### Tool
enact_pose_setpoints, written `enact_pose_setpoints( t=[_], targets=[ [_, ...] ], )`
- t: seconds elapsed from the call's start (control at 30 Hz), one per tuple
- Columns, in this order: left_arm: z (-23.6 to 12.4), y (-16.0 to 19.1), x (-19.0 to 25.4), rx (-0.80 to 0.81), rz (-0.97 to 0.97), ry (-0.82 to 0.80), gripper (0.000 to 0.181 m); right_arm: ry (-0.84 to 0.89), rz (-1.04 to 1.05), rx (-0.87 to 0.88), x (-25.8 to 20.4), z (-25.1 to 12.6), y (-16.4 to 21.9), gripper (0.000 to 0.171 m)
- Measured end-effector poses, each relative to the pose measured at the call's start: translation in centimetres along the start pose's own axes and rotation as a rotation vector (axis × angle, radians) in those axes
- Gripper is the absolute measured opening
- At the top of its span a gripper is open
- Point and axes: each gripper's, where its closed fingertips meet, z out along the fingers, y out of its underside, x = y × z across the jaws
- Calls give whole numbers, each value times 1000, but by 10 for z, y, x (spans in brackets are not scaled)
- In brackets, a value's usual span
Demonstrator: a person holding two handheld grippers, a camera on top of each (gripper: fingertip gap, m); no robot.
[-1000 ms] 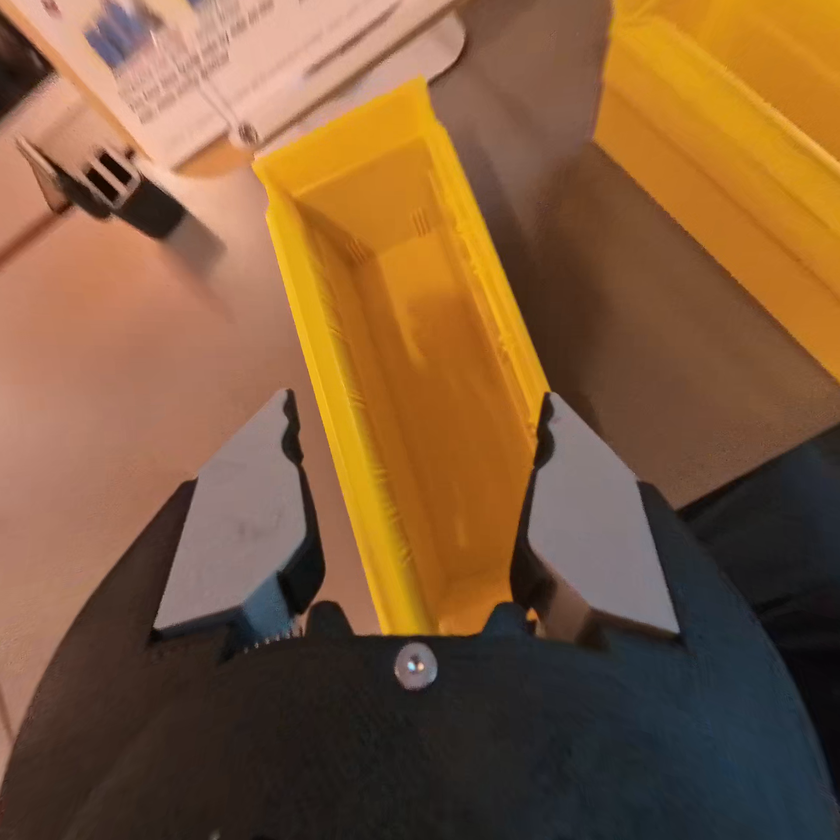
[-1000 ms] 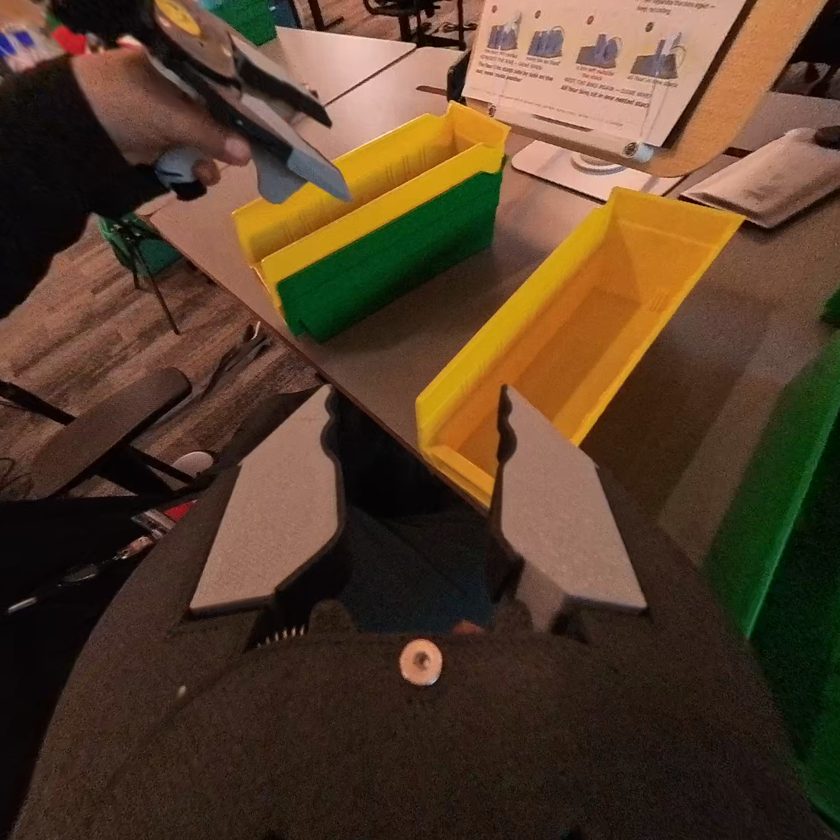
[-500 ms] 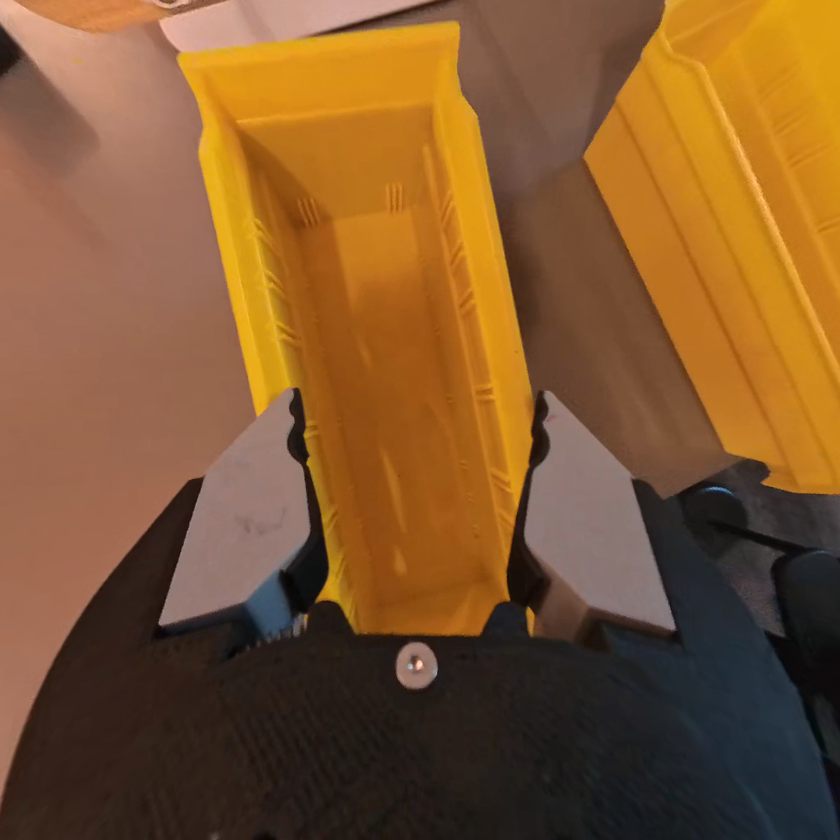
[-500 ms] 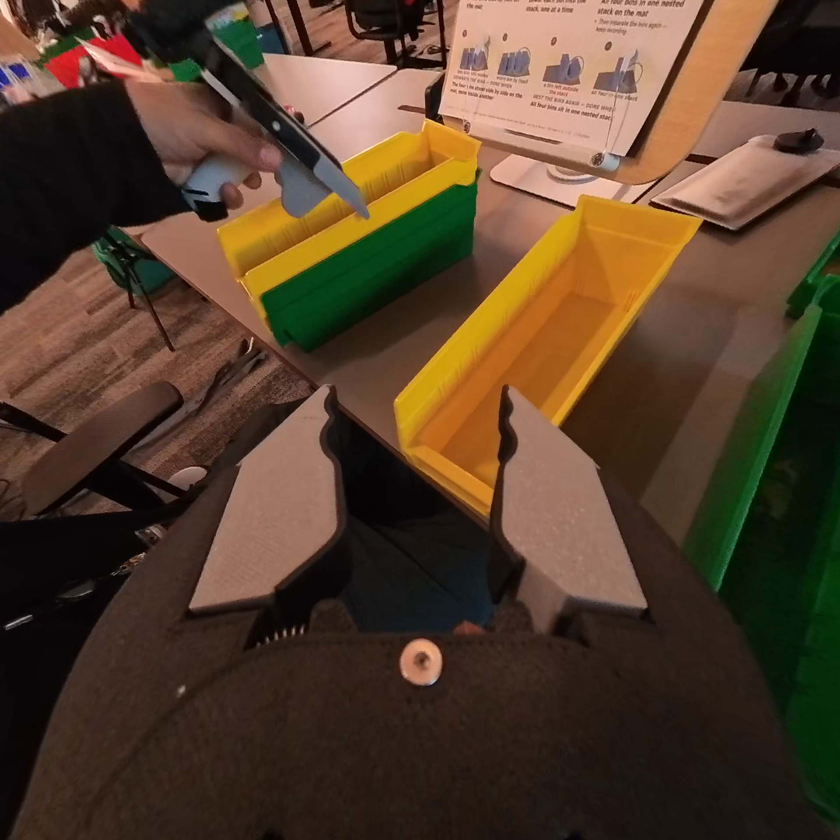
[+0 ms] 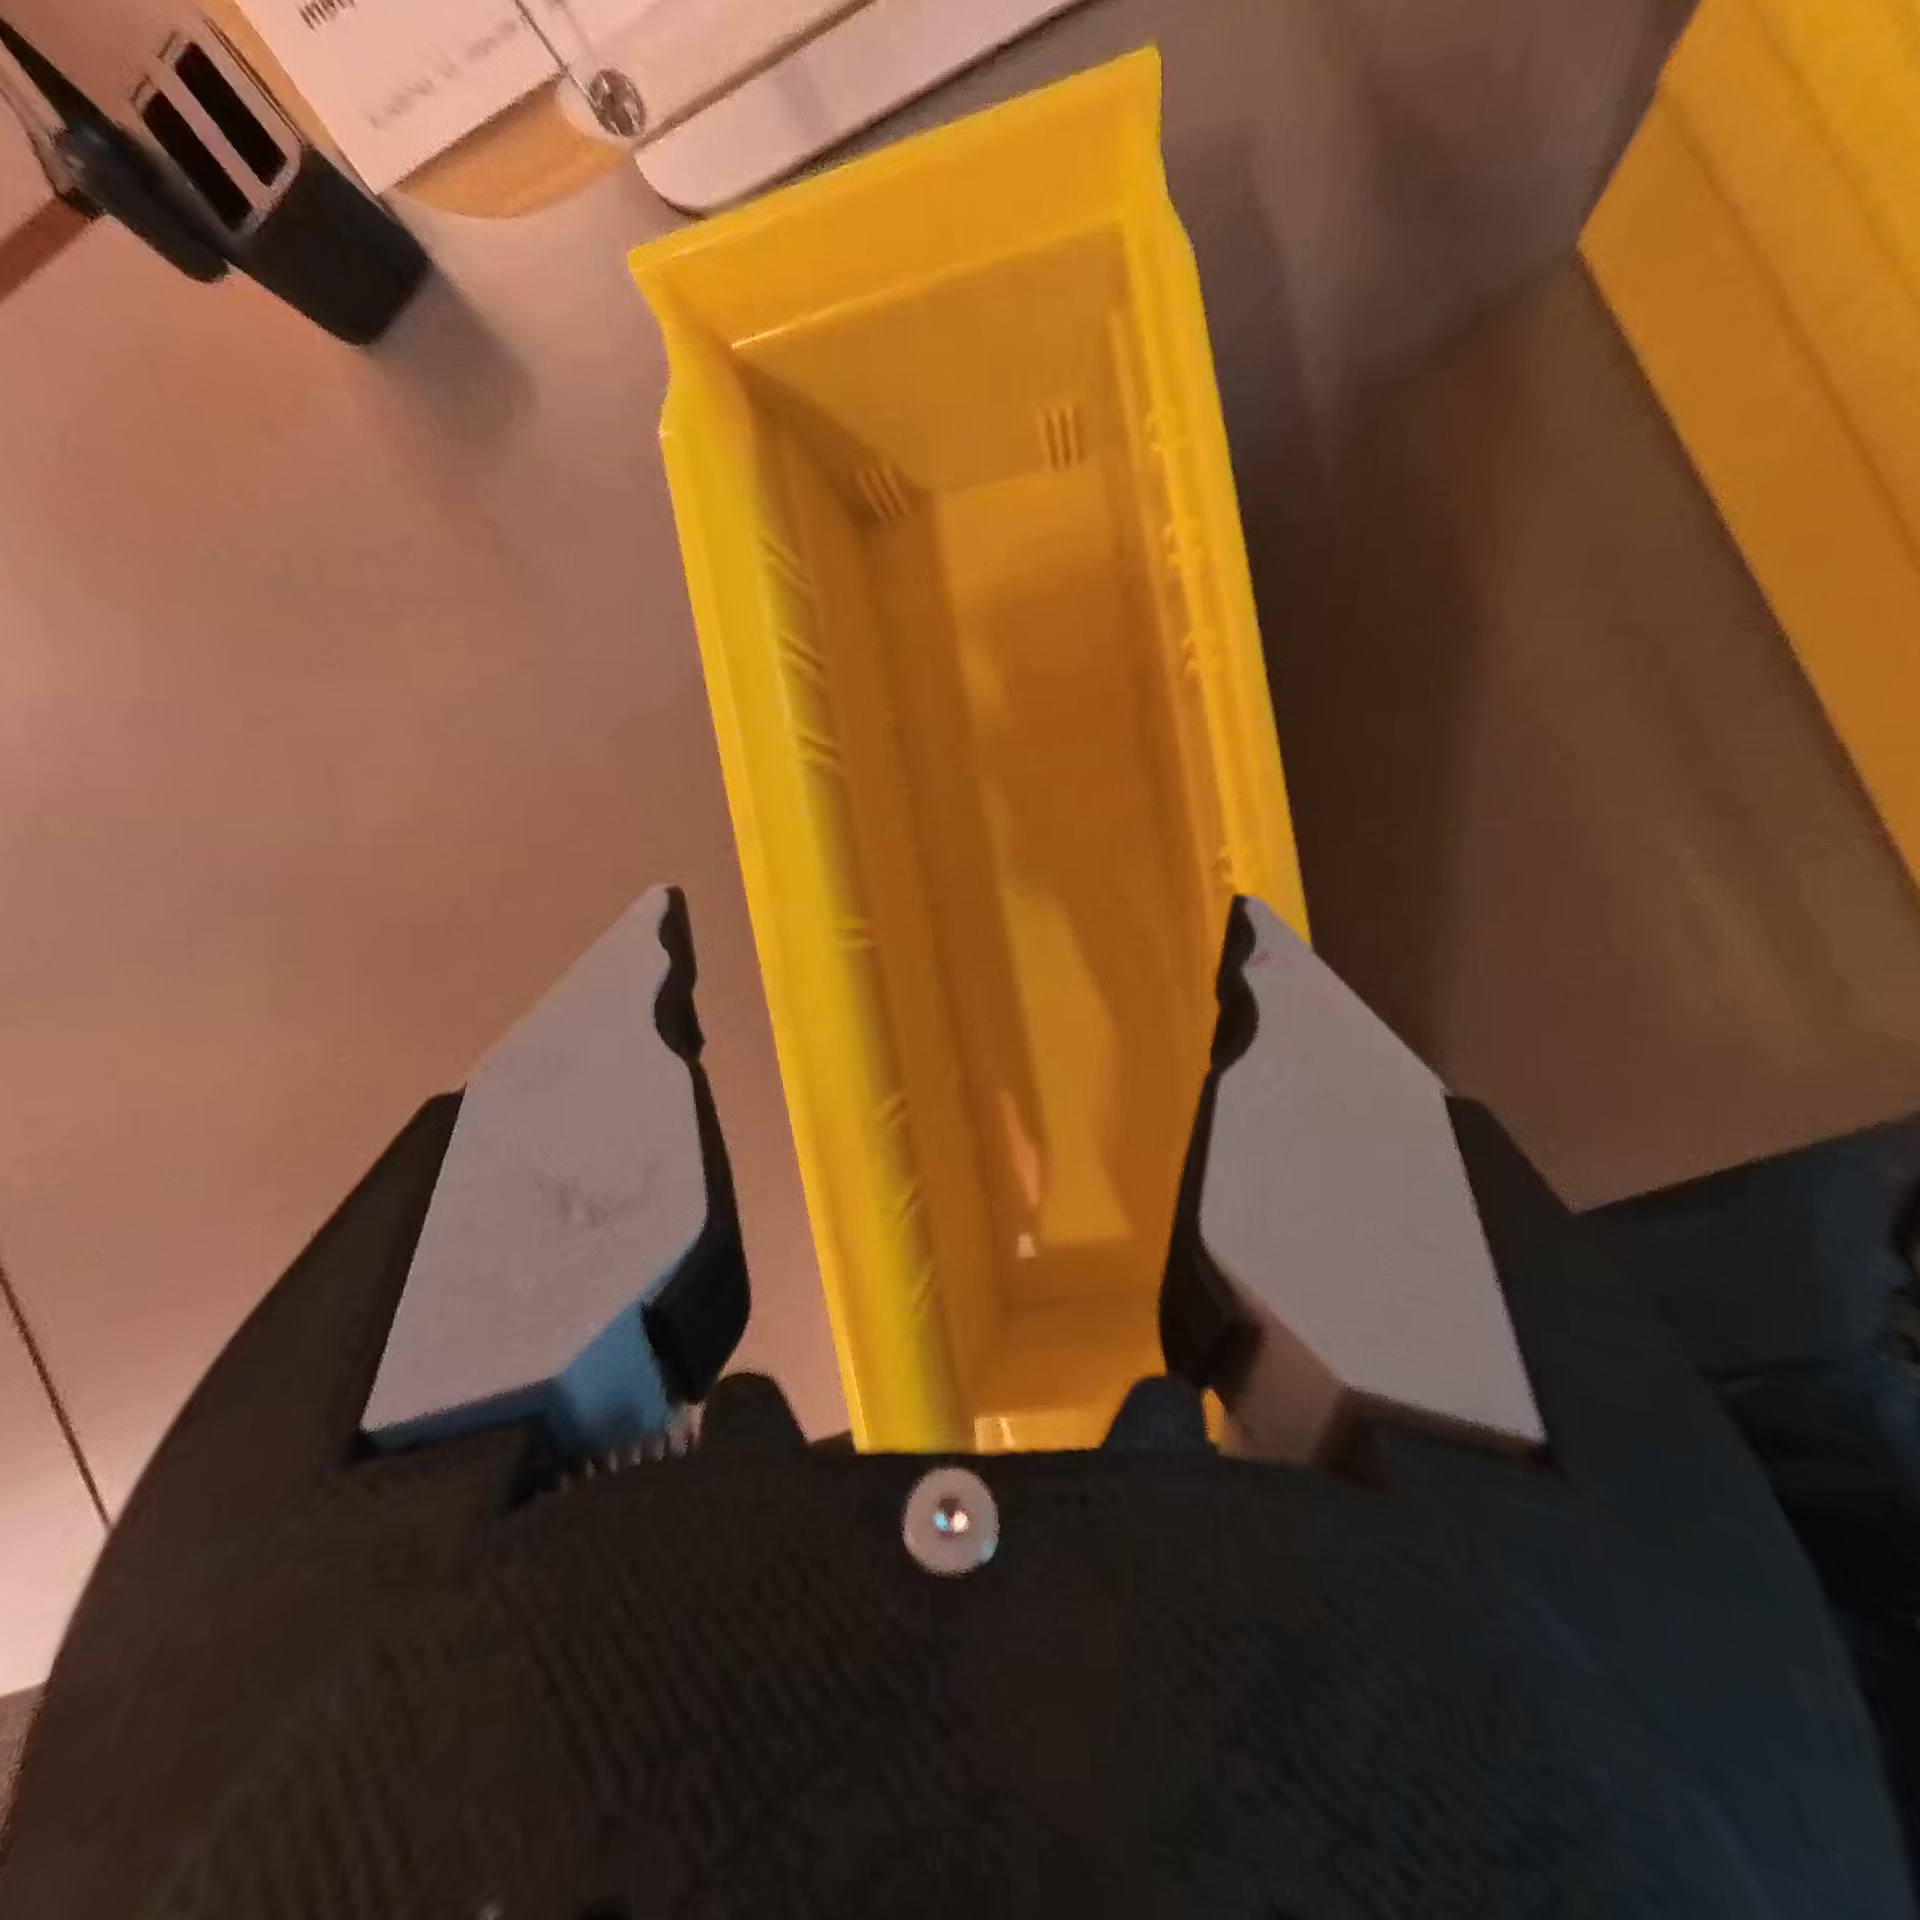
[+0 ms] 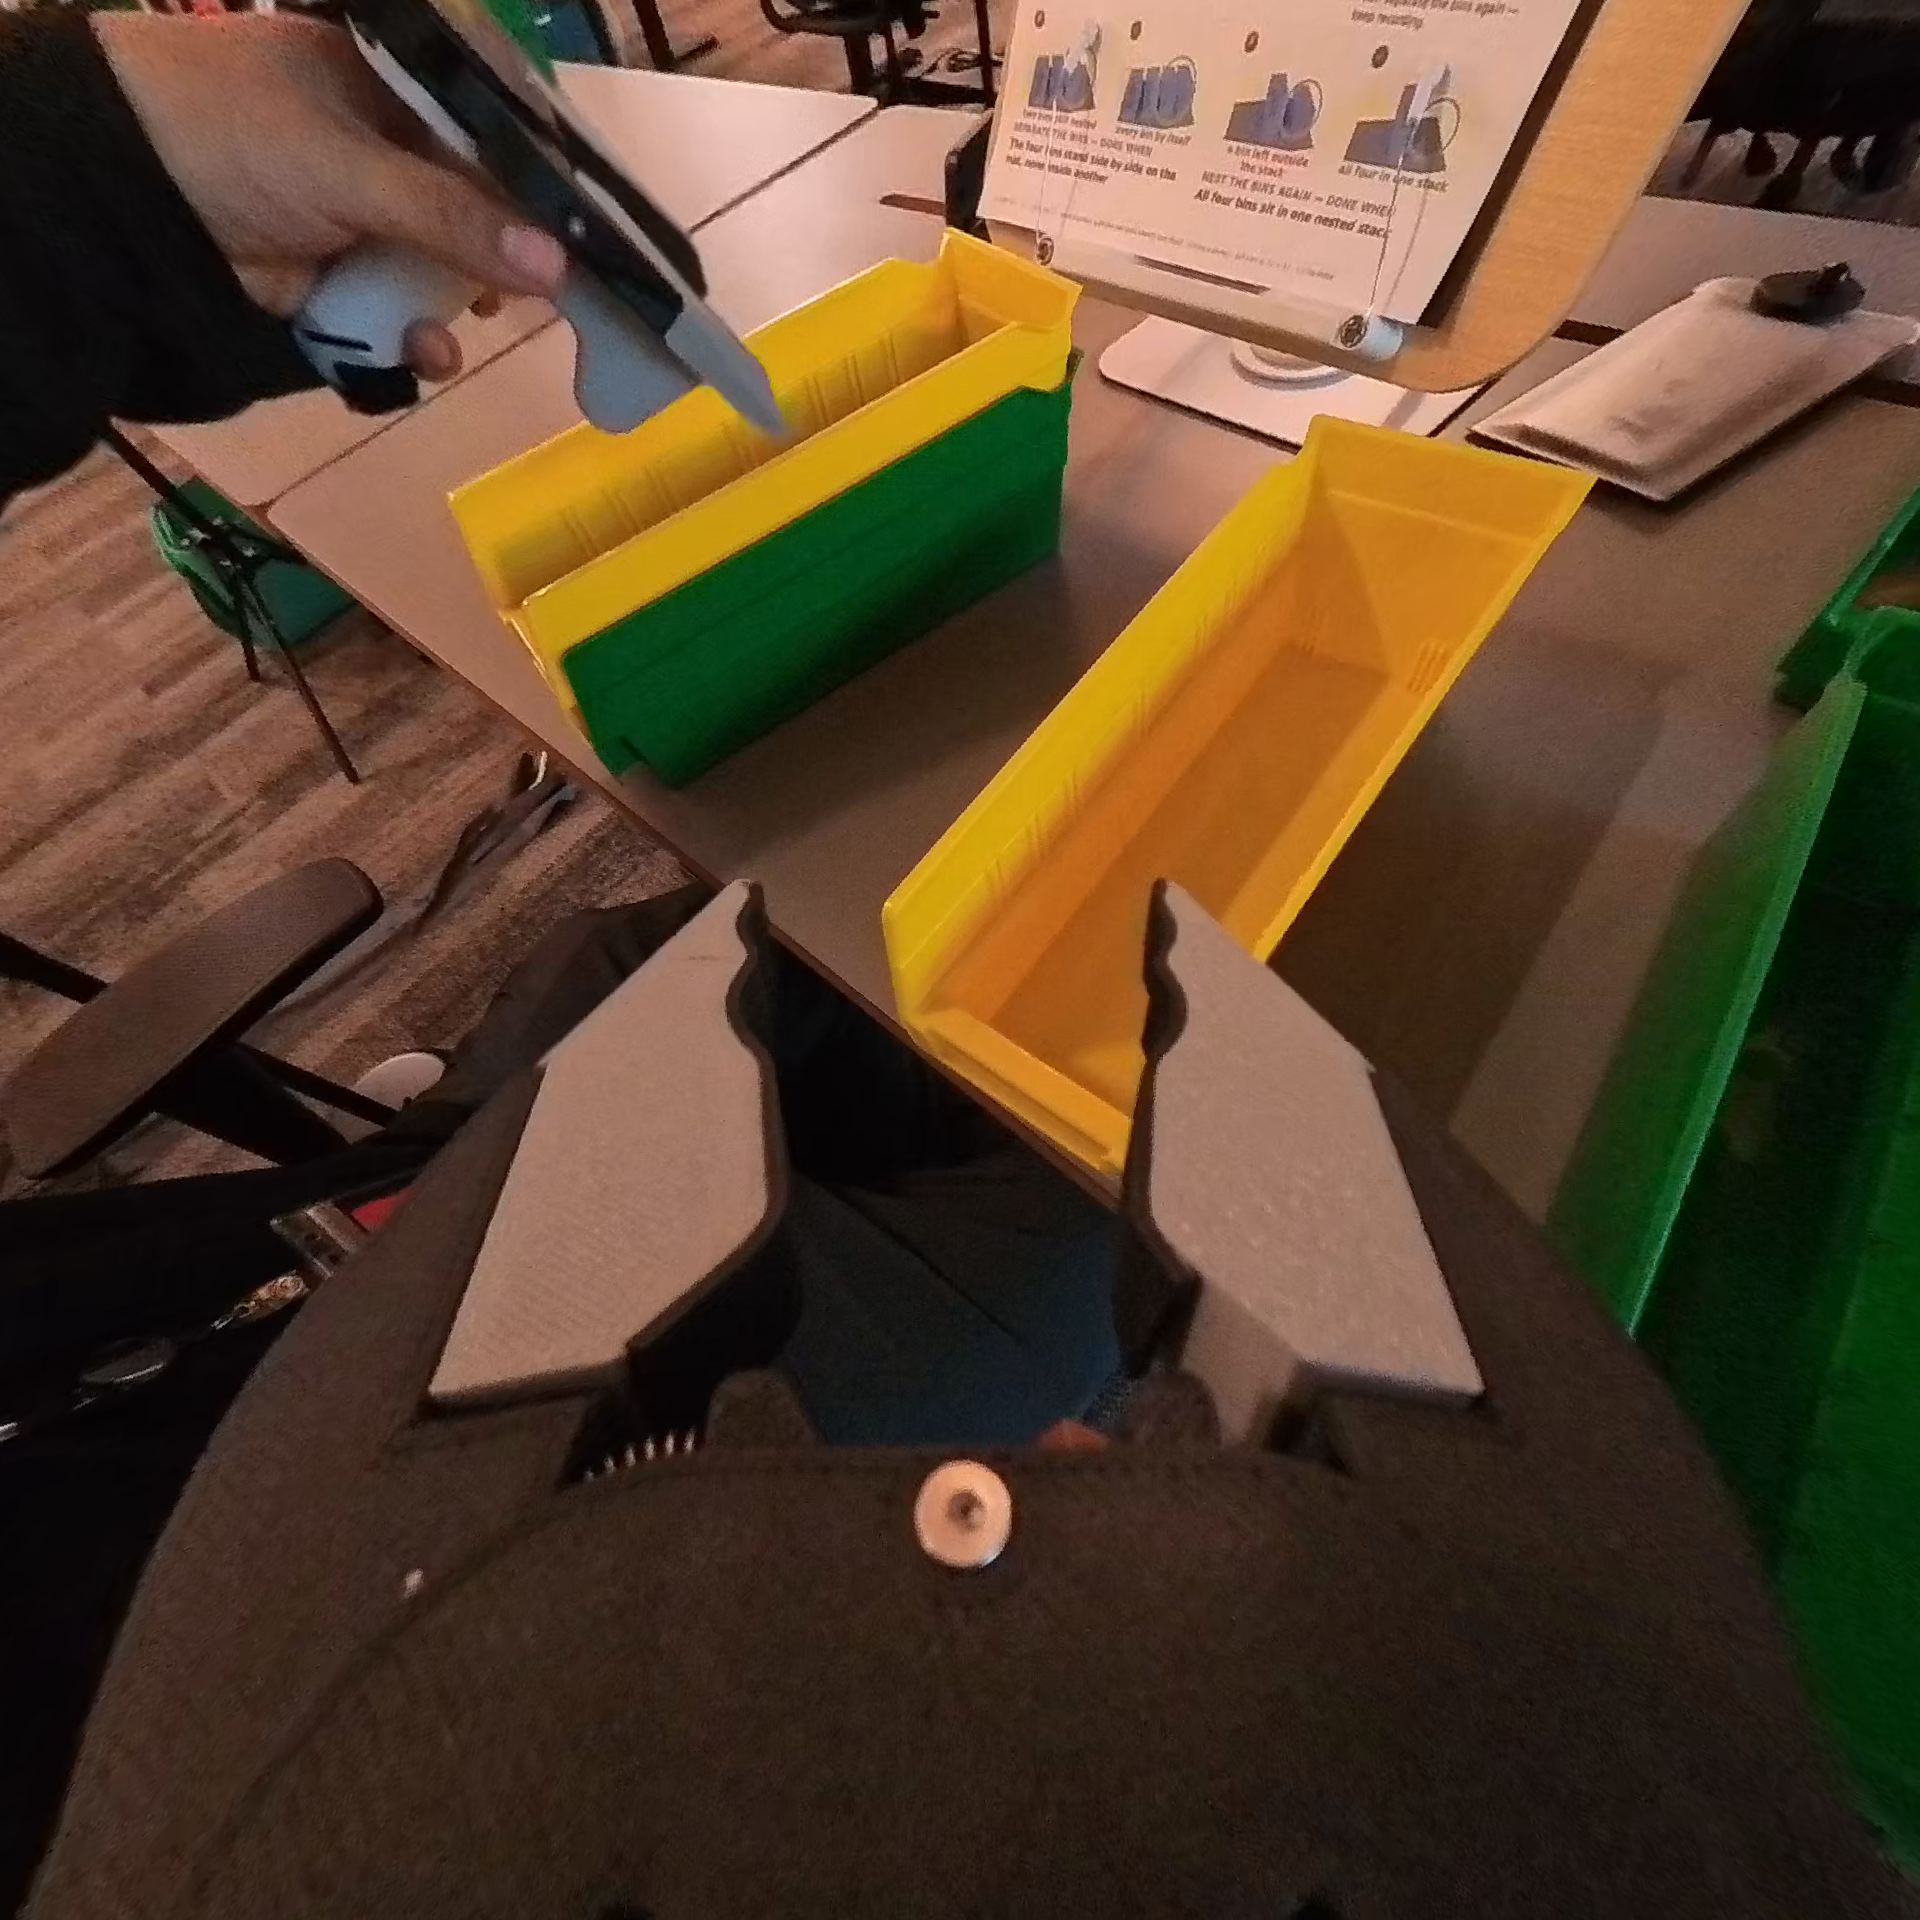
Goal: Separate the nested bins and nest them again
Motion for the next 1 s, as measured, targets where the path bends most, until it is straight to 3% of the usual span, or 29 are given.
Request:
enact_pose_setpoints(
  t=[0.17, 0.33, 0.6, 0.73, 0.9, 1.0],
  targets=[
    [17, 12, -12, -61, -1, -82, 104, -1, 3, 19, -2, -5, -3, 70],
    [34, 27, -2, -143, -15, -43, 113, 4, -2, 20, -1, -6, -3, 70],
    [14, 8, -1, -64, -77, 80, 114, 5, 6, 8, 3, -3, 0, 70],
    [14, 8, -1, -35, -54, 54, 108, 5, 7, 16, 2, -5, -1, 70],
    [15, 1, 0, 28, -82, 101, 116, 8, -2, 11, 0, -5, -1, 70],
    [12, 4, 2, 21, -108, 178, 142, 8, 0, 8, 1, -4, 0, 70]
  ],
)
